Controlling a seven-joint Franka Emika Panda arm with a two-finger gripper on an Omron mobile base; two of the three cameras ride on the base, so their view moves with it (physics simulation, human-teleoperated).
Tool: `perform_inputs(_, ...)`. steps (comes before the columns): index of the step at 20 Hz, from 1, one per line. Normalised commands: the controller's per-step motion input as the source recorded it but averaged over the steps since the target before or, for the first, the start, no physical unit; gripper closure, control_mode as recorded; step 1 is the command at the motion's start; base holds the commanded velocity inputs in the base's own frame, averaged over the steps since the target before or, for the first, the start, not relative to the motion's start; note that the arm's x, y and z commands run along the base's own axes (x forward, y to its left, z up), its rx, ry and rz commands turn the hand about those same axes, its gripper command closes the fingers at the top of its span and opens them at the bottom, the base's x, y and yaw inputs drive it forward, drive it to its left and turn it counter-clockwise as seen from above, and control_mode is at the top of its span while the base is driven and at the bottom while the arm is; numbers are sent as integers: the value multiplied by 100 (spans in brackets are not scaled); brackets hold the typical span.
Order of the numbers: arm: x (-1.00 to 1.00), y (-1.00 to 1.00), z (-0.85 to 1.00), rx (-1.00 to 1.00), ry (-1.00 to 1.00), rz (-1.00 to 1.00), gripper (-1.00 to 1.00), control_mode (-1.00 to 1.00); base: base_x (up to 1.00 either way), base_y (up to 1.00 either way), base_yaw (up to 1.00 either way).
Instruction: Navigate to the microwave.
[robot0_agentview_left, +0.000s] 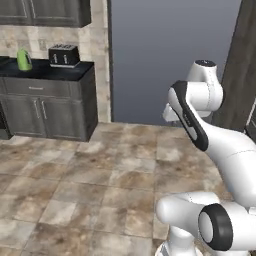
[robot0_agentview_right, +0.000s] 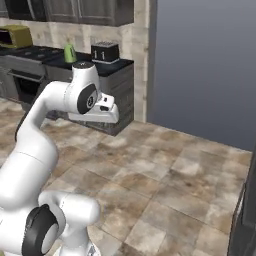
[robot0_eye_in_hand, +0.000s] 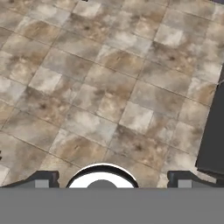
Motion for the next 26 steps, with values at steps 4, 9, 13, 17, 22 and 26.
perform_inputs(4,0,0,0,0,0,0,-100,100,11,30,87)
perform_inputs(9,0,0,0,0,0,0,-100,100,47,20,37)
perform_inputs(13,0,0,0,0,0,0,-100,100,53,47,26)
perform_inputs(17,0,0,0,0,0,0,-100,100,78,23,28)
perform_inputs(22,0,0,0,0,0,0,-100,100,100,0,14)
perform_inputs(26,0,0,0,0,0,0,-100,100,100,-1,5)
